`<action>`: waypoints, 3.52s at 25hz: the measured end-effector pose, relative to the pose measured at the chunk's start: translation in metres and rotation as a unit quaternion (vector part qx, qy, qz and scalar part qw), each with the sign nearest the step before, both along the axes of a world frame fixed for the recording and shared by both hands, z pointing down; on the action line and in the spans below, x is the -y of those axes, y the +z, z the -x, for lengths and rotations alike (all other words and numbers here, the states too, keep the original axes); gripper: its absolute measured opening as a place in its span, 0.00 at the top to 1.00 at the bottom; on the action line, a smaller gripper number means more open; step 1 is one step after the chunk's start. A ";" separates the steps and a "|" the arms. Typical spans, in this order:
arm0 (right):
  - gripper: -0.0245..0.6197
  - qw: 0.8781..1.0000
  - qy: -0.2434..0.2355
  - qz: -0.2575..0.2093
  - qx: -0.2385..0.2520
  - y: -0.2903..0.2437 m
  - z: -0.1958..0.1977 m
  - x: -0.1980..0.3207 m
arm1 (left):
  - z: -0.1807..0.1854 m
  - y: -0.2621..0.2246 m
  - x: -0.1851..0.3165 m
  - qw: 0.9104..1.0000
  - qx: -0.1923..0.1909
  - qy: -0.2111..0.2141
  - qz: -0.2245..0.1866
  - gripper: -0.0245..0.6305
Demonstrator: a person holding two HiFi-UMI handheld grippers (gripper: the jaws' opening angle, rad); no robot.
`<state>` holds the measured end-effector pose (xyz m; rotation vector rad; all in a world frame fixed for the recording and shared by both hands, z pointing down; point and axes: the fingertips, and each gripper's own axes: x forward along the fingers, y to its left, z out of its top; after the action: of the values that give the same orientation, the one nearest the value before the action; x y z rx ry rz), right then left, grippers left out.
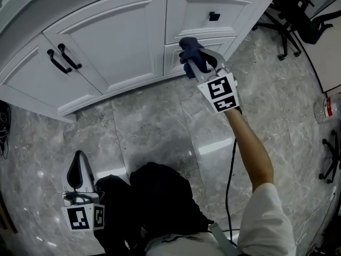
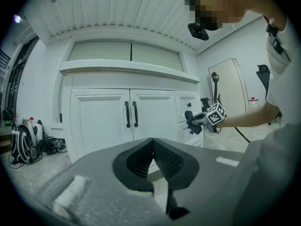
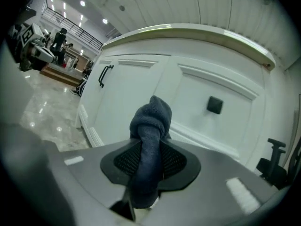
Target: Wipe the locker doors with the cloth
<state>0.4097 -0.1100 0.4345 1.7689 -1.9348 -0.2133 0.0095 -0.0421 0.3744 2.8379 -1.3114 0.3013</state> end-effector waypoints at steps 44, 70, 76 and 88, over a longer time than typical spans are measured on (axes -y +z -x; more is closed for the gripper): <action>0.80 0.994 0.092 0.030 -0.051 0.074 -0.088 -0.032 | -0.005 0.003 -0.006 1.000 0.014 0.004 0.003 0.96; 0.80 0.991 0.076 0.113 -0.015 0.186 -0.071 0.029 | 0.002 0.017 -0.002 0.999 0.037 -0.012 0.014 0.96; 0.80 0.983 0.127 0.127 -0.035 0.186 -0.130 0.010 | -0.006 0.023 0.000 0.999 0.040 -0.005 0.020 0.96; 0.80 0.971 0.206 0.119 0.011 0.173 -0.177 -0.026 | 0.011 0.020 0.004 0.999 0.027 -0.015 0.017 0.96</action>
<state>0.5871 -0.0836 0.6071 1.9587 -1.4888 0.1775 -0.0017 -0.0461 0.3949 2.7988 -1.3442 0.3973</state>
